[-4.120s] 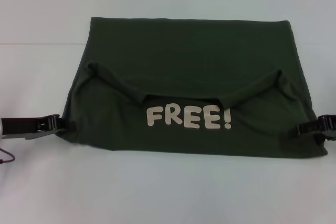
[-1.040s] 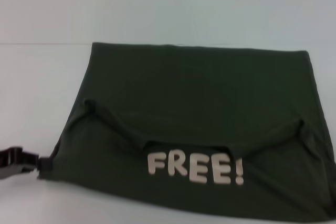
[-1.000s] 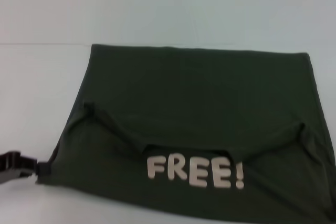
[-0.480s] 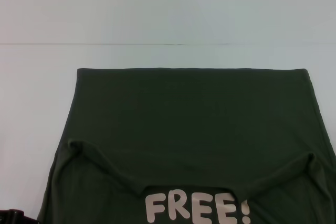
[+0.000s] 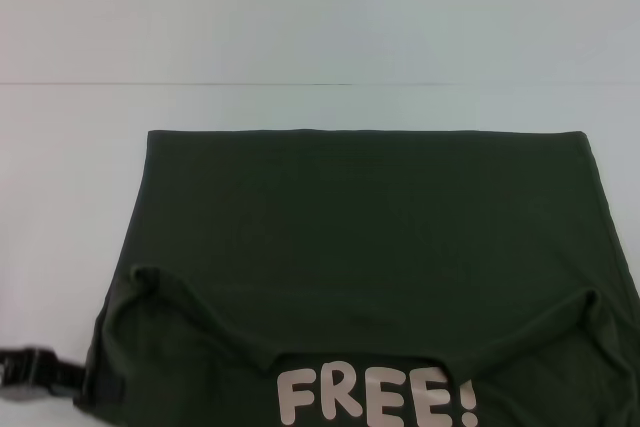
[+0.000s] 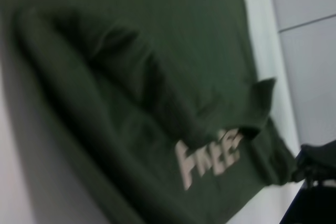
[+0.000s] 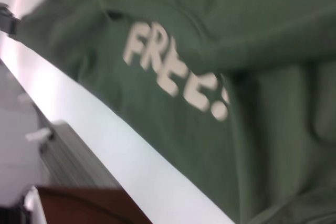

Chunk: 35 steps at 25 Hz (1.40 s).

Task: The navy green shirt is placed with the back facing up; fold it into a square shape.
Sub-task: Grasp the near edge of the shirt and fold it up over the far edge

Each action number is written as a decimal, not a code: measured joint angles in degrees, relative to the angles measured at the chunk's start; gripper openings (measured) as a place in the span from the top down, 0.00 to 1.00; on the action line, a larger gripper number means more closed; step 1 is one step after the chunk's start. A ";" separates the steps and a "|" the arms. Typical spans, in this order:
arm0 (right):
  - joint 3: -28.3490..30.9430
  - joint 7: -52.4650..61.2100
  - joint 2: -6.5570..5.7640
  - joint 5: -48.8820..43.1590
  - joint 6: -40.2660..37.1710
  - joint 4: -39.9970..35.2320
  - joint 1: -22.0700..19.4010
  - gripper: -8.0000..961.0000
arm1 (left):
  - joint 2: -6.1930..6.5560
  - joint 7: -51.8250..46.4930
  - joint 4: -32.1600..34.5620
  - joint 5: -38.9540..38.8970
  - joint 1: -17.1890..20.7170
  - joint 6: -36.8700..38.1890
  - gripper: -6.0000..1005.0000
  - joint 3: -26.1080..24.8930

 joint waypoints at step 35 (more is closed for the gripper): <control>20.68 5.11 0.16 24.40 31.30 12.60 1.89 0.95 | -5.28 8.32 -8.16 -19.47 -5.15 -33.06 0.97 -16.68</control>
